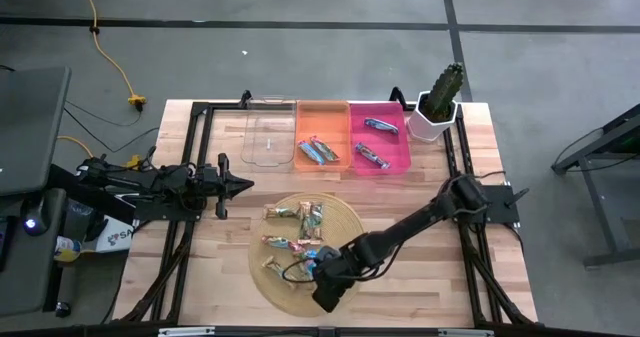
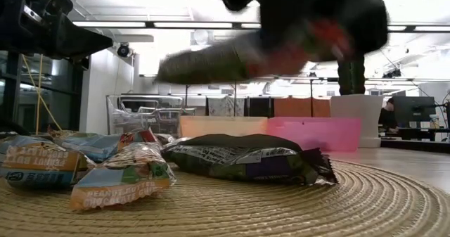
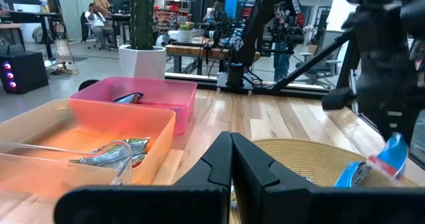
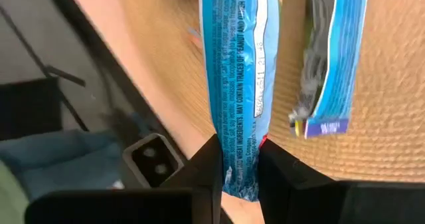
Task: Pick and place Granola Bars by type
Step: Put the red granola bar into the orange bin
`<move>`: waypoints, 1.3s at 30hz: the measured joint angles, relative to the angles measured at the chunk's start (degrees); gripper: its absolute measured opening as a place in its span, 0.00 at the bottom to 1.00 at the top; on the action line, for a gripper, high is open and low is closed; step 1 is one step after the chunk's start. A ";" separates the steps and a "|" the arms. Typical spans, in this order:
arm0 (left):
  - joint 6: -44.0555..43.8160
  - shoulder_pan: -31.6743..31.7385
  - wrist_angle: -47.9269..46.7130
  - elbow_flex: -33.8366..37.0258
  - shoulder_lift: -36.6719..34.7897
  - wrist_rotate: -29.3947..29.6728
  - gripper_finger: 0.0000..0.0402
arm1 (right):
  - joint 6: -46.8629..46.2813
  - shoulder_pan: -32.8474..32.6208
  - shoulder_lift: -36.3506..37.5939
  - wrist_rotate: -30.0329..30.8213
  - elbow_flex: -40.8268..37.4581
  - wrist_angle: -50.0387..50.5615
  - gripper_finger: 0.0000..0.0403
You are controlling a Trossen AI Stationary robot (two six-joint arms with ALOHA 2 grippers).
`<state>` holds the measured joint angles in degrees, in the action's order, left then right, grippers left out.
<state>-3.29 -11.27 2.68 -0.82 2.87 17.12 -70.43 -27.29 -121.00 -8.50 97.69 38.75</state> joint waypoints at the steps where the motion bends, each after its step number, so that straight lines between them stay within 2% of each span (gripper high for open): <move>1: 0.00 0.00 0.02 0.00 0.00 0.00 0.00 | 0.35 0.18 0.81 0.72 0.00 -0.08 0.14; 5: 0.00 0.00 0.00 0.00 0.00 0.00 0.00 | 3.38 0.83 3.88 5.80 0.00 -0.11 0.14; 14: 0.00 0.00 0.01 0.00 0.00 -0.02 0.00 | 14.32 1.55 10.87 23.36 0.02 -0.51 0.14; 19: 0.00 0.00 0.00 0.00 0.00 -0.02 0.00 | 19.08 2.71 14.62 29.76 0.02 -1.30 0.14; 29: 0.00 0.00 0.02 0.01 0.00 -0.04 0.00 | 33.76 5.58 21.55 34.88 0.06 -9.25 0.14; 39: 0.00 0.00 0.01 0.01 0.00 -0.03 0.00 | 46.59 6.43 26.05 35.20 0.09 -13.26 0.12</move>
<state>-3.29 -11.27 2.69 -0.81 2.87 17.10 -23.84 -20.86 -94.94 26.70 97.78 25.49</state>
